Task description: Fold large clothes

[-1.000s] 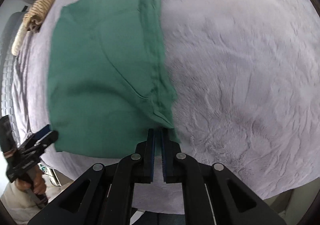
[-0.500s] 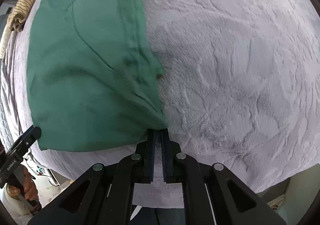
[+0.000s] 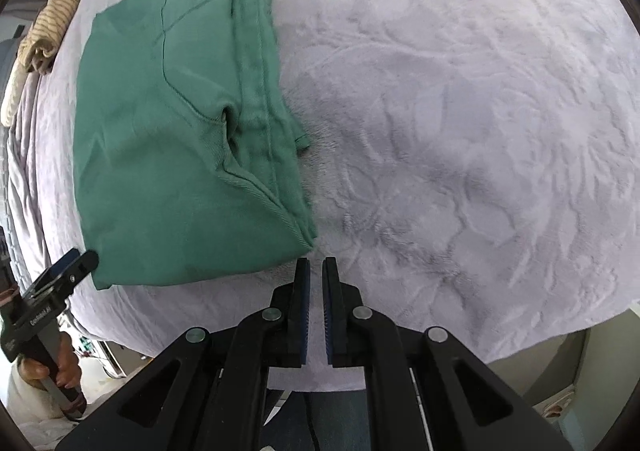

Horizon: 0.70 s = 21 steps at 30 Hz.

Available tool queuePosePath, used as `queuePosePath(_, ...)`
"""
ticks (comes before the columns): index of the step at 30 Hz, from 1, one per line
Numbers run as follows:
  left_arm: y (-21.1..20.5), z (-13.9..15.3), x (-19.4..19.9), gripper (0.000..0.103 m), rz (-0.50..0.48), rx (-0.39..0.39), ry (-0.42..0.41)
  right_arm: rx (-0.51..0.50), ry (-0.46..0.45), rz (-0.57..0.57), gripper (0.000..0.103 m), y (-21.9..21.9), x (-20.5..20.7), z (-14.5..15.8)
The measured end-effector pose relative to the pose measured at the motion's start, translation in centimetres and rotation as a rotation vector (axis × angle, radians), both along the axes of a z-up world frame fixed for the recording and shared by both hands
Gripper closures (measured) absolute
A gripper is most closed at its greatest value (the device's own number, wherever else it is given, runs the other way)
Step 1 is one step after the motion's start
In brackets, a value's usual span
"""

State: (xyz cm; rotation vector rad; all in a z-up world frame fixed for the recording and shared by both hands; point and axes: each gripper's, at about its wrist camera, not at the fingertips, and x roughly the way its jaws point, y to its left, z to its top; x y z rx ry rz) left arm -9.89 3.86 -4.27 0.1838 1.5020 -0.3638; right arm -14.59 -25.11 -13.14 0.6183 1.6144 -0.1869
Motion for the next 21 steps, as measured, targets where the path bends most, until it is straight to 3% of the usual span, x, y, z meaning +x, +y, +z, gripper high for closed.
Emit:
queuePosePath(8,-0.1,0.9,0.7,0.0,-0.017,0.047,-0.025,-0.037,-0.021,-0.025,0.096,-2.2,0.7,2.2)
queuePosePath(18,-0.1,4.0,2.8,0.0,0.015,0.068,-0.081,-0.082,-0.091,0.018,0.095,-1.2,4.8,5.1)
queuePosePath(19,0.0,4.2,3.2,0.0,0.016,0.076,-0.083,-0.087,-0.097,0.024,0.084,-0.9,5.2,5.4)
queuePosePath(20,0.0,4.5,3.2,0.0,0.023,0.076,-0.086,-0.095,-0.104,0.033,0.054,-0.7,5.4,5.7)
queuePosePath(21,-0.5,5.0,3.0,0.0,0.03,0.071,-0.088,-0.104,-0.12,0.043,0.035,-0.3,5.7,6.2)
